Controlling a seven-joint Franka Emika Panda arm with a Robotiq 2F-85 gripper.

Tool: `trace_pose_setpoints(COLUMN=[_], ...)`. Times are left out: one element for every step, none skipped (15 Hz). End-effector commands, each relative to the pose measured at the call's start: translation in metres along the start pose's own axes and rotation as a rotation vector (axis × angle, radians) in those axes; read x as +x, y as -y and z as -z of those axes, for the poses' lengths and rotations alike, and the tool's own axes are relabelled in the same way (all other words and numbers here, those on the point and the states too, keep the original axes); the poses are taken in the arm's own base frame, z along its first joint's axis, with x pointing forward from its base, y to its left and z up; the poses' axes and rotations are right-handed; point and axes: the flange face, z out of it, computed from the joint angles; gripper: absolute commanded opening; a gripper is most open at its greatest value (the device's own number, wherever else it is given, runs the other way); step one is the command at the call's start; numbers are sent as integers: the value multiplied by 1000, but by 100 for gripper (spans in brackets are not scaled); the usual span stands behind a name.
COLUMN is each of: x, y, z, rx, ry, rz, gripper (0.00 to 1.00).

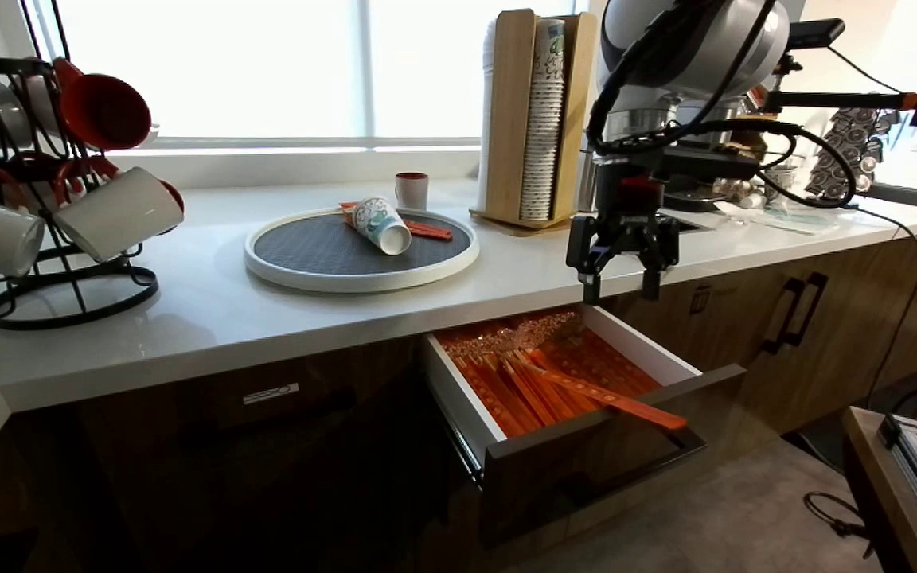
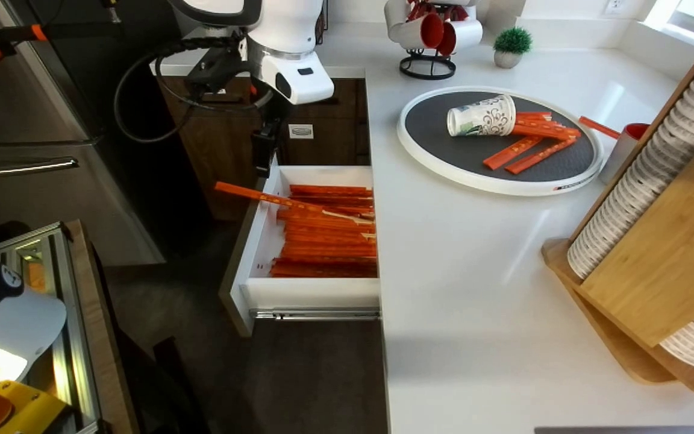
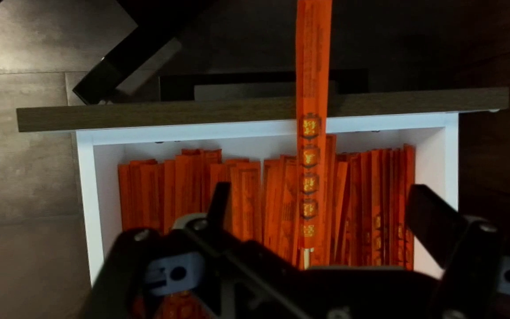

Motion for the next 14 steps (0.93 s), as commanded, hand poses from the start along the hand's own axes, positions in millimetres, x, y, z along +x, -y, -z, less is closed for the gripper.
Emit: trace_pose_setpoints(x=[0,-3,-10,-19,-29,-37,-46,-54,-61,-68,-73,-78,-82,-87], y=[1,7,14,20,25,27,28,29,25,20,14,9,3,-3], z=[2,0,-4,-9,-12,-16,-19,-22,-23,-25,-27,-29,-32,-36], rx=[1,0,-9,-16,-19,-23,-32,-49,-74,-95,-112,-123,-130,-135], ry=[-3,10,33,64,104,143,186,216,259,298,331,352,372,395], rz=[2,18,47,82,123,151,160,169,165,154,143,133,120,107], gripper=[100,100,100,100,100,100,100,100,100,100,100,100,100,100])
